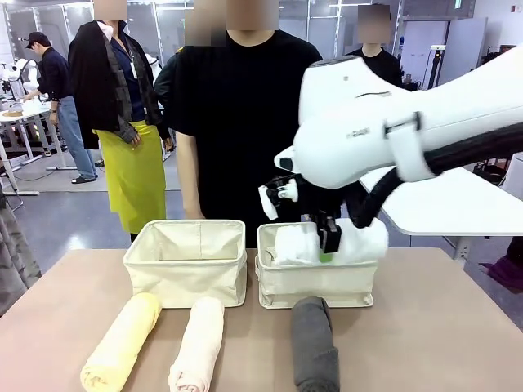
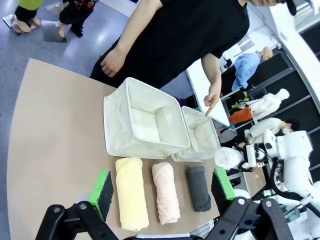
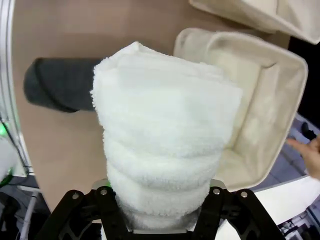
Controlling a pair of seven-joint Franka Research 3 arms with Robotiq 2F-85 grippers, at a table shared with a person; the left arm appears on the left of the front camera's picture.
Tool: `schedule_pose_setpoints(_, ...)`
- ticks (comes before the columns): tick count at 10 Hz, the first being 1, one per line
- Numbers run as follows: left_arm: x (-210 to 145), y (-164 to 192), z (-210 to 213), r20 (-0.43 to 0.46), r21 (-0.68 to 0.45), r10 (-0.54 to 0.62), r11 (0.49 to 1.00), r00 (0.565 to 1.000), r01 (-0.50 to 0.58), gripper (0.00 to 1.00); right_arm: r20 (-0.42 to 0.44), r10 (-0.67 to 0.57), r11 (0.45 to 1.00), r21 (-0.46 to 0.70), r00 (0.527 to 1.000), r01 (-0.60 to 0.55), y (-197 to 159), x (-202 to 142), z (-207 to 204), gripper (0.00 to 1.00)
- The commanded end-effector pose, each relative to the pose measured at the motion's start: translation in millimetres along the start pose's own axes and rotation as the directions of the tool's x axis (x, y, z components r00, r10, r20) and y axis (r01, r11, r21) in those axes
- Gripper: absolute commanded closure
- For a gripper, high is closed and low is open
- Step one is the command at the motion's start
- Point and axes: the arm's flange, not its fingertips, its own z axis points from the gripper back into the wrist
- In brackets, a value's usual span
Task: Divide the towels into two baskets.
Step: Pick up one hotel-folded towel and place it in the Fabric basket indicated by the person.
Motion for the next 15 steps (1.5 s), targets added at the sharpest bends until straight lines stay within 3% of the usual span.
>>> schedule_pose_setpoints(1, 4, -1, 1, 0.013, -0.017, 0.0, 1.0, 1.0, 0.0, 0.0, -0.007, 0.022, 0.999, -0.035, 1.0, -0.022, -33, 11, -6, 0.37)
schedule_pose_setpoints(4, 4, -1, 1, 0.013, -0.017, 0.0, 1.0, 1.0, 0.0, 0.0, -0.049, -0.008, 1.0, 0.002, 0.999, 0.008, -72, 21, -30, 0.37)
schedule_pose_setpoints(6, 4, -1, 1, 0.013, -0.017, 0.0, 1.0, 1.0, 0.0, 0.0, -0.022, -0.012, 1.0, 0.029, 1.0, 0.013, -97, 18, -45, 0.37)
schedule_pose_setpoints(10, 4, -1, 1, 0.013, -0.017, 0.0, 1.0, 1.0, 0.0, 0.0, -0.013, -0.012, 1.0, 0.016, 1.0, 0.012, -86, 12, -49, 0.37)
schedule_pose_setpoints(15, 4, -1, 1, 0.013, -0.017, 0.0, 1.0, 1.0, 0.0, 0.0, 0.012, 0.043, 0.998, 0.036, 0.999, -0.043, -160, 1, -78, 0.37)
